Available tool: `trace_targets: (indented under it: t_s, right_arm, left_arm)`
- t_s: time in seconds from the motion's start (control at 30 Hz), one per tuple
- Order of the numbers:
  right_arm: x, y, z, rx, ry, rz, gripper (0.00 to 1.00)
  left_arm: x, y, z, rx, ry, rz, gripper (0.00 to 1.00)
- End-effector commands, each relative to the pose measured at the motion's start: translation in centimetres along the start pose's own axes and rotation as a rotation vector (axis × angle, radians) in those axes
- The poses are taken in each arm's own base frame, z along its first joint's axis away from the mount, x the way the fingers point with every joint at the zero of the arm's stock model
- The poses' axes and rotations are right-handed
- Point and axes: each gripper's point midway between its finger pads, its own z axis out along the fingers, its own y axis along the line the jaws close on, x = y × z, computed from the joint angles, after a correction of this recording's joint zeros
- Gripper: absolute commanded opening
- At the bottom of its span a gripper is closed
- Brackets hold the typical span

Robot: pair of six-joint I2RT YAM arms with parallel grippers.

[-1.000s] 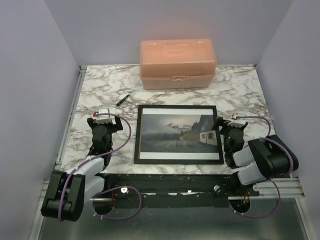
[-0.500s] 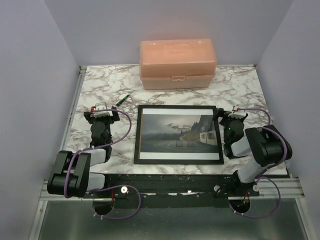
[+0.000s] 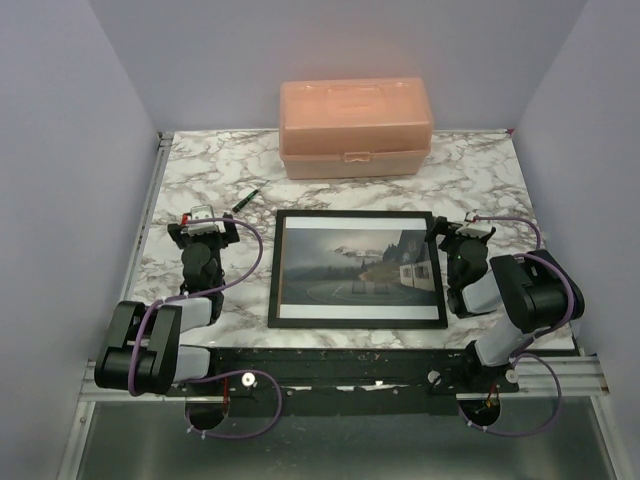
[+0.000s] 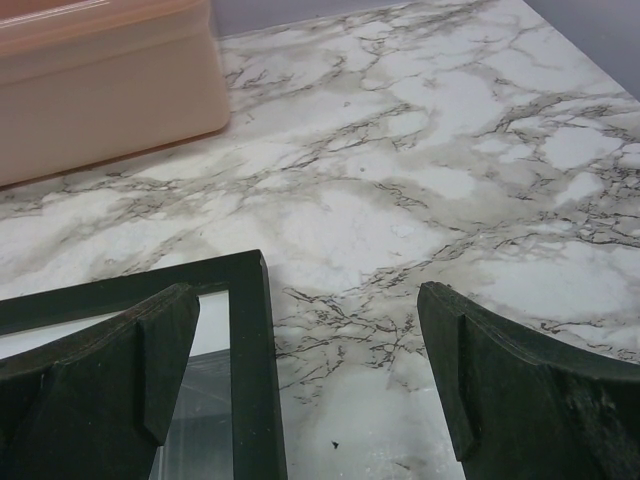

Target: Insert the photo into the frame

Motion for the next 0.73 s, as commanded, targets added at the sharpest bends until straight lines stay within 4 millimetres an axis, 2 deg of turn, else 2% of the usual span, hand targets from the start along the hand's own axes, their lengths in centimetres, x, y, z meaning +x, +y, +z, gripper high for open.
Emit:
trace_targets:
  t_s: [0.0, 0.7]
  right_arm:
    - [-0.20, -0.29, 0.07, 0.011, -0.008, -0.008, 1.00]
    - [-0.16, -0.31, 0.06, 0.012, -0.007, -0.008, 1.00]
  left_arm:
    - [-0.73, 0.32, 0.30, -0.019, -0.021, -0.016, 0.98]
    - [-0.68, 0.31, 0.33, -0.015, -0.019, -0.017, 0.98]
